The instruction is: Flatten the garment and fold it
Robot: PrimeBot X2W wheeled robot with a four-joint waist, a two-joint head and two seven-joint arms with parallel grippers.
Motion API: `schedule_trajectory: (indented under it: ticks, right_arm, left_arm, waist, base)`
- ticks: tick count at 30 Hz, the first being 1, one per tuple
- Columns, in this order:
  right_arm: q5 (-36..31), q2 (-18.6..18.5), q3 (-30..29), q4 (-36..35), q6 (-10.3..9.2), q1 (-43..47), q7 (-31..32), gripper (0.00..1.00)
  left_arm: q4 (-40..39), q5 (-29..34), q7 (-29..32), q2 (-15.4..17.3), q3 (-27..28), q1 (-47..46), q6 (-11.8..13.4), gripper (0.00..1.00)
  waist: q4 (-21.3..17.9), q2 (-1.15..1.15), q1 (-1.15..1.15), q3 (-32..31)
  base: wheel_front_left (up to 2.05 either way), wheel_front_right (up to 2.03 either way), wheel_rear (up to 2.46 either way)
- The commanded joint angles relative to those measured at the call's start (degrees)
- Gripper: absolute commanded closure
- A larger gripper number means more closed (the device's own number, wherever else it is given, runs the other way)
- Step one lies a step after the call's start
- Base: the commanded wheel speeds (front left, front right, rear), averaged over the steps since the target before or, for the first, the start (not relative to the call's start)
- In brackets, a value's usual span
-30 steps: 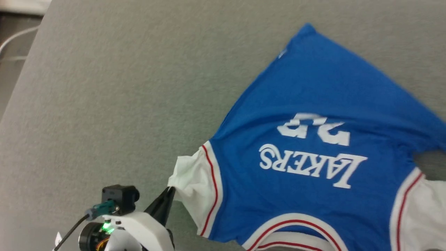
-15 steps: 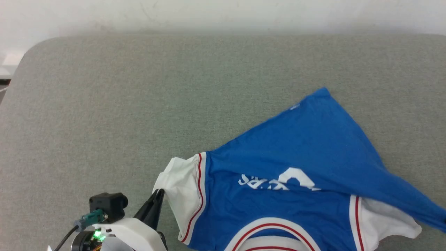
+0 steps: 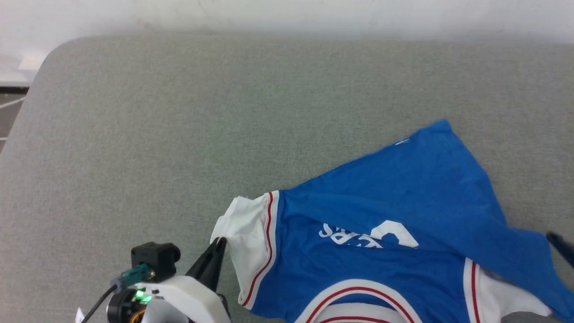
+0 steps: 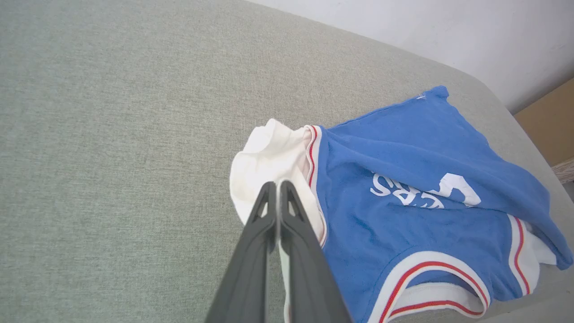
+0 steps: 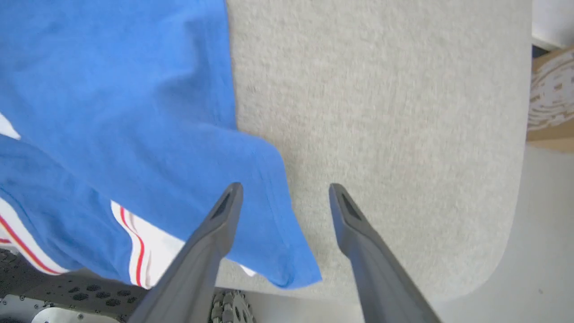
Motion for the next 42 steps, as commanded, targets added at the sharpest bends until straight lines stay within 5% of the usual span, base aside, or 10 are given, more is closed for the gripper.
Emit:
schedule_trajectory:
  ticks: [1,18,29,30,32,33,42]
  right_arm:
    - [0.20,-0.29,0.48,-0.38,-0.11,-1.52,0.05,0.00]
    - [-1.49,-5.49,13.95,13.34,-0.11,-29.36,2.57,0.00]
    - [-0.66,-9.77,22.69,22.27,-0.11,-32.34,3.35,0.00]
    - [-0.31,-10.07,23.51,22.47,-0.11,-31.97,3.36,0.08]
    - [0.46,-10.57,24.98,22.68,-0.11,-31.23,3.06,0.93]
    - [0.81,-10.82,25.50,22.78,-0.11,-30.93,2.76,1.00]
    - [1.17,-10.49,25.69,23.09,-0.11,-33.76,-9.71,1.00]
  left_arm:
    - [-0.29,0.47,-0.03,-0.45,-0.18,-1.03,-0.67,1.00]
    - [-0.14,2.49,-1.82,-6.22,-4.65,-9.30,-3.26,1.00]
    - [1.75,2.28,-3.52,-8.28,-5.85,-11.33,-4.76,1.00]
    - [1.91,2.27,-3.60,-8.37,-5.93,-11.40,-4.83,1.00]
    - [2.21,2.19,-3.75,-8.54,-6.06,-11.56,-4.98,1.00]
    - [2.35,2.14,-3.81,-8.62,-6.13,-11.63,-5.07,1.00]
    - [2.90,2.34,-5.06,-7.10,-4.18,-12.37,-4.85,1.00]
  waist:
    - [1.45,0.00,0.00,1.59]
    - [13.42,0.00,0.00,14.47]
    - [16.24,0.00,0.00,15.82]
    - [16.29,0.00,0.00,15.93]
    - [16.31,0.00,0.00,16.13]
    - [16.26,0.00,0.00,16.22]
    - [13.74,0.00,0.00,13.57]
  base:
    - [0.00,0.00,0.00]
    - [0.00,0.00,0.00]
    - [0.00,0.00,0.00]
    - [0.00,0.00,0.00]
    - [0.00,0.00,0.00]
    - [0.00,0.00,0.00]
    - [0.00,0.00,0.00]
